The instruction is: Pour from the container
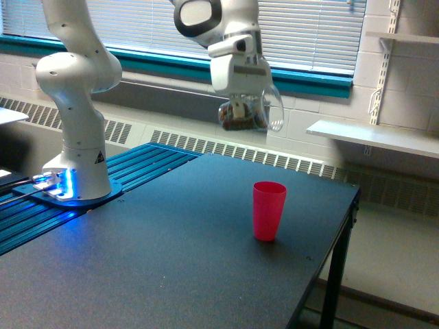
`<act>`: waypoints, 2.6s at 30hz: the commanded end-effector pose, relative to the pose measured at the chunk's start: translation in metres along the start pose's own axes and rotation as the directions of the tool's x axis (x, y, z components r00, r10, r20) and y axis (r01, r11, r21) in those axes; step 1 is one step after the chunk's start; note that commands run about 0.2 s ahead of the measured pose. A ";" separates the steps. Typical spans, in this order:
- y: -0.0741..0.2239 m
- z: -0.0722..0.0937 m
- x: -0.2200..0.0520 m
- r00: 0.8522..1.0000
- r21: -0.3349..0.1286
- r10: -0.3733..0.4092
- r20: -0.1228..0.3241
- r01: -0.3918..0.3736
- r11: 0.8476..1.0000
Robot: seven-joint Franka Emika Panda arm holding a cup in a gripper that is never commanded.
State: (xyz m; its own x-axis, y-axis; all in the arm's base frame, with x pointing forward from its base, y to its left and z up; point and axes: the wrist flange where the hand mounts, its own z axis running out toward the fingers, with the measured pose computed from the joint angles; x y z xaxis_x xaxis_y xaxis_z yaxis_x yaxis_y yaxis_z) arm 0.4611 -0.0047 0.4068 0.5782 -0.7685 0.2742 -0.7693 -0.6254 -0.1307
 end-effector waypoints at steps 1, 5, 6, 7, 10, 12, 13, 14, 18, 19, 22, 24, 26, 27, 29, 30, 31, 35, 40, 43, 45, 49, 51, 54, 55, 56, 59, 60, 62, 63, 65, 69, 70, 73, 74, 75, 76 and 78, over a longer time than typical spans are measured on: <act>-0.004 0.015 -0.013 0.999 -0.013 0.000 0.039 0.001 1.000; -0.005 0.024 -0.019 0.998 -0.010 0.000 0.057 0.001 1.000; -0.005 0.026 -0.020 0.998 -0.009 0.000 0.061 0.001 1.000; -0.006 0.029 -0.022 0.998 -0.010 0.001 0.066 0.000 1.000; -0.007 0.035 -0.025 0.997 -0.012 -0.001 0.080 0.002 1.000; -0.007 0.039 -0.027 0.996 -0.011 -0.001 0.088 0.002 1.000; -0.008 0.041 -0.029 0.996 -0.013 -0.002 0.093 0.004 1.000; -0.009 0.043 -0.030 0.995 -0.014 -0.005 0.097 0.006 1.000; -0.011 0.050 -0.035 0.993 -0.018 -0.011 0.117 0.014 1.000; -0.012 0.053 -0.036 0.992 -0.021 -0.015 0.124 0.018 1.000; -0.015 0.057 -0.039 0.990 -0.027 -0.025 0.140 0.029 0.999; -0.017 0.060 -0.040 0.989 -0.033 -0.029 0.148 0.035 0.999; -0.019 0.062 -0.041 0.987 -0.034 -0.034 0.155 0.040 0.999; -0.020 0.063 -0.042 0.987 -0.035 -0.038 0.158 0.044 0.998; -0.022 0.064 -0.043 0.986 -0.037 -0.040 0.161 0.047 0.998; -0.023 0.065 -0.043 0.986 -0.037 -0.041 0.163 0.047 0.998; -0.023 0.066 -0.043 0.985 -0.039 -0.042 0.165 0.049 0.998; -0.024 0.068 -0.045 0.984 -0.052 -0.041 0.175 0.051 0.997; -0.026 0.074 -0.050 0.979 -0.060 -0.050 0.199 0.063 0.996; -0.027 0.079 -0.052 0.977 -0.070 -0.047 0.210 0.063 0.996; -0.026 0.082 -0.054 0.976 -0.075 -0.044 0.215 0.061 0.995; -0.025 0.087 -0.057 0.973 -0.087 -0.035 0.227 0.056 0.995; -0.023 0.090 -0.059 0.972 -0.095 -0.030 0.233 0.053 0.994; -0.022 0.093 -0.060 0.970 -0.103 -0.024 0.242 0.050 0.993; -0.022 0.094 -0.061 0.969 -0.106 -0.022 0.245 0.049 0.993; -0.022 0.095 -0.061 0.968 -0.106 -0.022 0.248 0.049 0.993; -0.022 0.098 -0.062 0.966 -0.110 -0.021 0.257 0.051 0.993; -0.022 0.099 -0.062 0.966 -0.111 -0.022 0.259 0.052 0.992; -0.022 0.100 -0.063 0.964 -0.113 -0.024 0.263 0.055 0.992; -0.023 0.100 -0.063 0.964 -0.114 -0.024 0.264 0.056 0.992; -0.024 0.101 -0.062 0.963 -0.116 -0.027 0.267 0.060 0.992; -0.027 0.102 -0.062 0.960 -0.122 -0.034 0.277 0.070 0.990; -0.029 0.102 -0.061 0.960 -0.122 -0.037 0.278 0.074 0.990; -0.032 0.102 -0.060 0.959 -0.127 -0.039 0.282 0.078 0.989; -0.034 0.102 -0.060 0.958 -0.124 -0.041 0.283 0.079 0.989; -0.035 0.103 -0.060 0.958 -0.123 -0.044 0.284 0.082 0.989; -0.036 0.103 -0.060 0.957 -0.123 -0.046 0.285 0.084 0.989; -0.038 0.103 -0.059 0.956 -0.128 -0.048 0.288 0.088 0.988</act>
State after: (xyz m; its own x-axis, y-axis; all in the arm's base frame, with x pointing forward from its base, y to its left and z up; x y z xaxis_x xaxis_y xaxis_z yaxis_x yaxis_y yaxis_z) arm 0.4777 0.0443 0.2927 0.6480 -0.7616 -0.0023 -0.7614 -0.6480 0.0191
